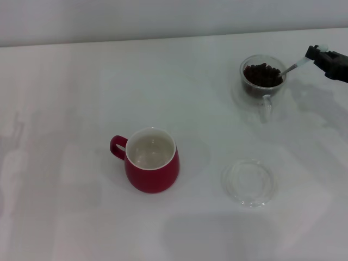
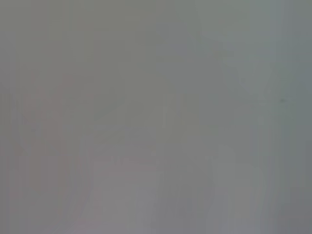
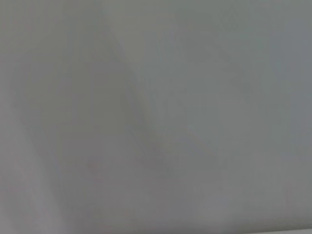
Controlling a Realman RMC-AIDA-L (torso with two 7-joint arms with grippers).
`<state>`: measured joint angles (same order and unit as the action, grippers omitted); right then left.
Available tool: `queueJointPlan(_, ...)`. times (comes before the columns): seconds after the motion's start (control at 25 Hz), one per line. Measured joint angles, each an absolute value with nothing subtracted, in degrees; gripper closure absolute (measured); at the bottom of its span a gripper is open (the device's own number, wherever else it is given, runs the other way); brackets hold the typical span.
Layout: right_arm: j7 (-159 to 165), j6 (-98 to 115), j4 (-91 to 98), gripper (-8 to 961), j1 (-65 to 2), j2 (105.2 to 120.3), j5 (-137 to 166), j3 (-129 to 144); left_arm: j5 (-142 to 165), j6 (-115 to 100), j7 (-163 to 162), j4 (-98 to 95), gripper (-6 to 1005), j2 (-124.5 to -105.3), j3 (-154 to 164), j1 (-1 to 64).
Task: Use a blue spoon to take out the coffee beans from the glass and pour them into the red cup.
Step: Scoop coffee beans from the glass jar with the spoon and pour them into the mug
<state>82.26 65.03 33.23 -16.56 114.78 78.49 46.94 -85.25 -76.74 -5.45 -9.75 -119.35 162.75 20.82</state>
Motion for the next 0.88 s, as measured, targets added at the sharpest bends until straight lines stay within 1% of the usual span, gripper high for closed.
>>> queueJointPlan(0.88,102.85,63.16,37.19,772,-17.05,114.7,82.22,47.55,-85.25,-77.3,-5.45,-9.71,200,-119.36,162.78,20.21)
